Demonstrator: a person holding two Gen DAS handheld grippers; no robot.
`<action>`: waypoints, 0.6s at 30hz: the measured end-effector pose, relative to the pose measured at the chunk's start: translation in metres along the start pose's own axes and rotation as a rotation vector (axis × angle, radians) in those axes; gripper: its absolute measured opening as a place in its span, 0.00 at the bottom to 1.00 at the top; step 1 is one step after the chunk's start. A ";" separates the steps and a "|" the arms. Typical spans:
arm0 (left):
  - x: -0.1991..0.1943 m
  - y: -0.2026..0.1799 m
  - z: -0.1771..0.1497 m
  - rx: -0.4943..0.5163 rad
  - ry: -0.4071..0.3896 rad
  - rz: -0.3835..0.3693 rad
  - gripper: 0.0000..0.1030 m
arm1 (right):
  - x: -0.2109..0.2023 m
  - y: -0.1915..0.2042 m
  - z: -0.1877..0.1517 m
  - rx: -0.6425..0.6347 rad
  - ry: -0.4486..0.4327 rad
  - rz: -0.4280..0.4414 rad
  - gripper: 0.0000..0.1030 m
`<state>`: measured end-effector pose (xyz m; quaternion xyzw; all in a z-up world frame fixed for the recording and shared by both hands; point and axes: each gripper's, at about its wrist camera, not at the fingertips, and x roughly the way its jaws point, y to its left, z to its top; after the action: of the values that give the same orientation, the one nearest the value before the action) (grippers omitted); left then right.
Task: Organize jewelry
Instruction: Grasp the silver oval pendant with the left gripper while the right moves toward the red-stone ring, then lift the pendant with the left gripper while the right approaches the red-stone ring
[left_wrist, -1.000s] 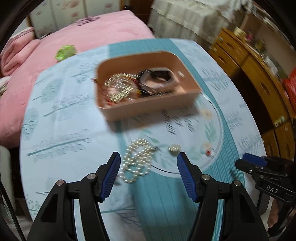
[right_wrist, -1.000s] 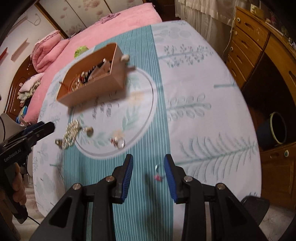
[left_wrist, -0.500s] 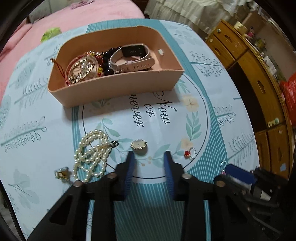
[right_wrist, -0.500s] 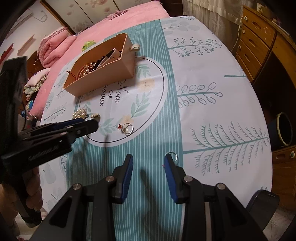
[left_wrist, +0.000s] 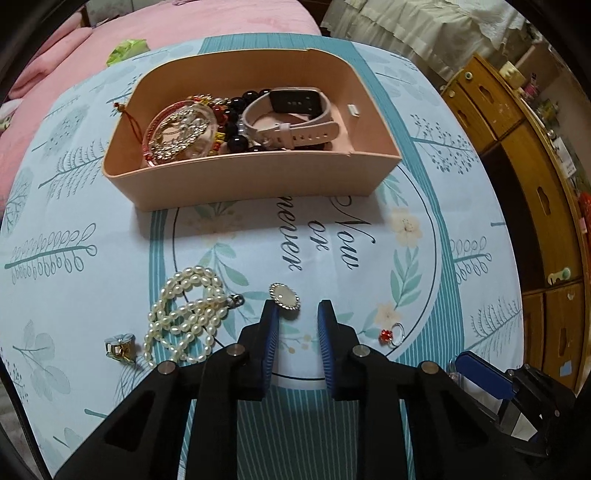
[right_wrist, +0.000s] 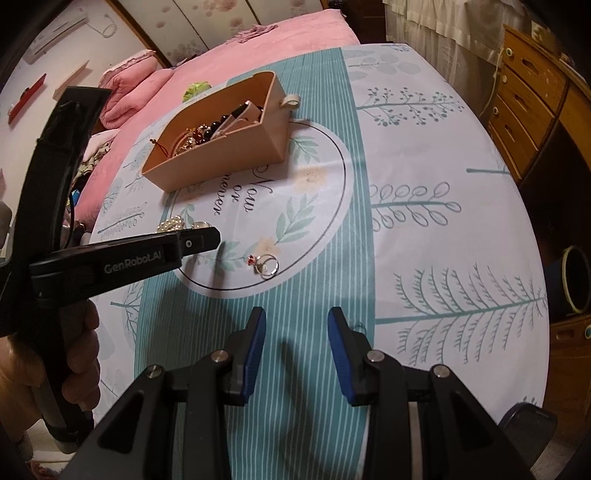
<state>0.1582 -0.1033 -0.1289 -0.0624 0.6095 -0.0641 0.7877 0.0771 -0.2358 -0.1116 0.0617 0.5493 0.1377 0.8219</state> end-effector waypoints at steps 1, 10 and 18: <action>-0.002 0.003 -0.001 -0.006 0.000 0.000 0.20 | 0.000 0.000 0.001 -0.004 -0.003 0.001 0.34; -0.002 0.009 0.002 -0.016 -0.016 -0.011 0.19 | 0.004 0.001 0.007 -0.024 -0.003 0.012 0.34; 0.000 -0.002 0.001 0.030 -0.035 -0.027 0.08 | 0.007 0.001 0.009 -0.025 -0.001 0.014 0.34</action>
<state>0.1595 -0.1053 -0.1286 -0.0597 0.5936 -0.0826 0.7983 0.0875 -0.2325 -0.1144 0.0555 0.5468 0.1501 0.8219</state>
